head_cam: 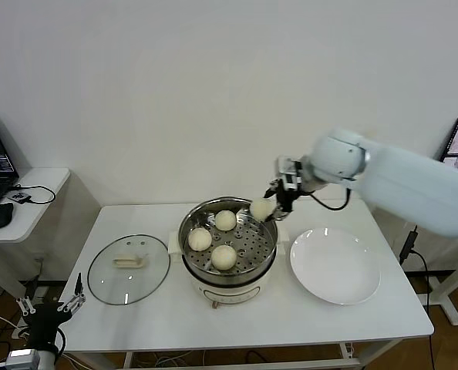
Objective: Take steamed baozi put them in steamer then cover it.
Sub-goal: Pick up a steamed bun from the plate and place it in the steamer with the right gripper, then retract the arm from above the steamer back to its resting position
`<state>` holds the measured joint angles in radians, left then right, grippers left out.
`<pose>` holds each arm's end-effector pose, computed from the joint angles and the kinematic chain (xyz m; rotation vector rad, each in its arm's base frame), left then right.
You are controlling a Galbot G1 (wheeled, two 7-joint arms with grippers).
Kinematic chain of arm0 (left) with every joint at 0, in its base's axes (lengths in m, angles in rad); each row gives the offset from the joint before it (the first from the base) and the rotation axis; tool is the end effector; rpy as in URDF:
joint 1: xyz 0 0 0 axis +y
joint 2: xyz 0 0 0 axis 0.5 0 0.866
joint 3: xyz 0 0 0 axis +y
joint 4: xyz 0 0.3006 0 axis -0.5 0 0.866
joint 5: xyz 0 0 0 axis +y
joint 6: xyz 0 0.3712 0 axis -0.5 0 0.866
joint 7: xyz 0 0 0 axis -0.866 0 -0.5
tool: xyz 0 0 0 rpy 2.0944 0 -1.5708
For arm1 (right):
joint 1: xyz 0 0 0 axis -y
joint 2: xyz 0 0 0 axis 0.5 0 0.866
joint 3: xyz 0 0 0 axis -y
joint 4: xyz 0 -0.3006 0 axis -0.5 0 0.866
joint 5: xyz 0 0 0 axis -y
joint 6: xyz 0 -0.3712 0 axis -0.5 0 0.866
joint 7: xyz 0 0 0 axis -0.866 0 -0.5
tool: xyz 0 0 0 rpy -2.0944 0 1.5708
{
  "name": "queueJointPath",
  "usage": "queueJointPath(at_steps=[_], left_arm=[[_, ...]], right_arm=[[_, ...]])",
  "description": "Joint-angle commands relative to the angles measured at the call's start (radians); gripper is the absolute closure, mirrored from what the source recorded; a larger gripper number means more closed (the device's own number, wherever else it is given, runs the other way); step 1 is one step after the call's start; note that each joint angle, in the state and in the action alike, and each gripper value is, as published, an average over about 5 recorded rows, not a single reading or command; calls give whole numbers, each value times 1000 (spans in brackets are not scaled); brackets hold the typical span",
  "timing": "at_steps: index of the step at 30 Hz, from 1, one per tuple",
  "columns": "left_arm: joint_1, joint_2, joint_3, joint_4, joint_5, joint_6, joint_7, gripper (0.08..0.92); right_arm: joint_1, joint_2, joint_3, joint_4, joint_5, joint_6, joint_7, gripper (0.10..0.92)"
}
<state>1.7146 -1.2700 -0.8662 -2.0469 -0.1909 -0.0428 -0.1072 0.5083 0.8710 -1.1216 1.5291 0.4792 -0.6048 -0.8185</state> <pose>0.1873 0.1445 -0.2644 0.3639 -3.0284 -0.3849 0.4795 0.0794 -0.0349 1.3413 -1.7235 1.3359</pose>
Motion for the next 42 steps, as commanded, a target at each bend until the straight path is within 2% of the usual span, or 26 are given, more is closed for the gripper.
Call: queueJointPath(at_steps=[1, 9, 25, 28, 33, 38, 42], left_arm=[[0, -1, -3, 1, 0, -1, -1, 177], [-5, -2, -3, 8, -3, -1, -1, 177], [-19, -2, 5, 11, -2, 2, -1, 177], [-19, -2, 6, 9, -2, 3, -1, 177], [-19, -1, 6, 9, -2, 4, -1, 177], [-20, 2, 6, 9, -3, 3, 1, 177], [-23, 4, 10, 8, -3, 3, 1, 177]], right_arm=[[-44, 195, -64, -75, 99, -122, 131, 419], [-105, 205, -63, -138, 28, -122, 119, 415], [-141, 186, -40, -148, -10, -122, 110, 409], [-130, 165, -35, -124, -3, -122, 105, 360], [-90, 97, -14, -49, 29, -122, 117, 232], [-68, -23, 40, 98, 109, -121, 215, 204], [-149, -148, 129, 216, 203, -100, 437, 202]])
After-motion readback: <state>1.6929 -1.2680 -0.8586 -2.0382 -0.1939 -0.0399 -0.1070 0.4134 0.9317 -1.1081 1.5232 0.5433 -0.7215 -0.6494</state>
